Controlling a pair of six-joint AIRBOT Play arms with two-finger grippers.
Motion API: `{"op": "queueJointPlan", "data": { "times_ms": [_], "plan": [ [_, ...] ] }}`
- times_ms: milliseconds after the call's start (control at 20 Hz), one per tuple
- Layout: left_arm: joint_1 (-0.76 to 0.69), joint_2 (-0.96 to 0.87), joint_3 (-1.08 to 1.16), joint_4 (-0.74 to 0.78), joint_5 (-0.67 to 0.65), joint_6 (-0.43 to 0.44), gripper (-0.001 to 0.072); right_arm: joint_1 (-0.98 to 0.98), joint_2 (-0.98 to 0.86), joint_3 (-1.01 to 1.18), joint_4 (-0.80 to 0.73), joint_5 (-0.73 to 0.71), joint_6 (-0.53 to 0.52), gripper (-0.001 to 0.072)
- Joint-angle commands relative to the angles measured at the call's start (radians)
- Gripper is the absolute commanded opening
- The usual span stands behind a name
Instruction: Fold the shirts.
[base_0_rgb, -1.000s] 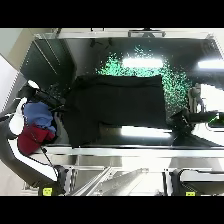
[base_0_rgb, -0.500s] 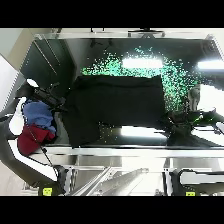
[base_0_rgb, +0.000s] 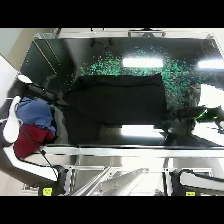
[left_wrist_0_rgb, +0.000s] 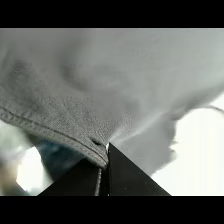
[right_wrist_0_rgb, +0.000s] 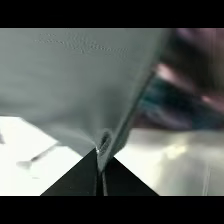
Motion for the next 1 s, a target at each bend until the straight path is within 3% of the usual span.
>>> {"op": "queueJointPlan", "data": {
  "times_ms": [0,100,250,350,500,600,750,950],
  "plan": [
    [0.047,0.208,0.003,-0.423,-0.074,0.096,0.0025,-0.001,0.266,0.140,0.170,0.096,0.003,0.0017],
    [0.108,0.378,0.003,-0.850,-0.124,0.154,0.0025,-0.001,0.451,0.289,0.230,0.062,0.009,0.0017],
    [0.243,0.623,0.003,-1.408,-0.039,0.206,0.0025,-0.044,0.654,0.545,0.232,-0.070,0.040,0.0018],
    [0.385,0.761,0.003,-1.564,0.055,0.208,0.0026,-0.132,0.729,0.693,0.211,-0.117,0.109,0.0018],
    [0.621,0.880,0.003,-1.523,0.109,0.149,0.0025,-0.264,0.765,0.791,0.191,-0.139,0.156,0.0018],
    [0.640,0.889,0.003,-1.442,0.113,0.148,0.0025,-0.296,0.742,0.790,0.191,-0.097,0.185,0.0017],
    [0.433,0.831,0.003,-1.066,0.167,0.149,0.0025,-0.260,0.623,0.753,0.221,0.046,0.245,0.0015],
    [0.056,0.637,0.003,-0.534,0.317,0.124,0.0025,-0.052,0.439,0.584,0.084,0.020,0.169,0.0015]
  ]
}}
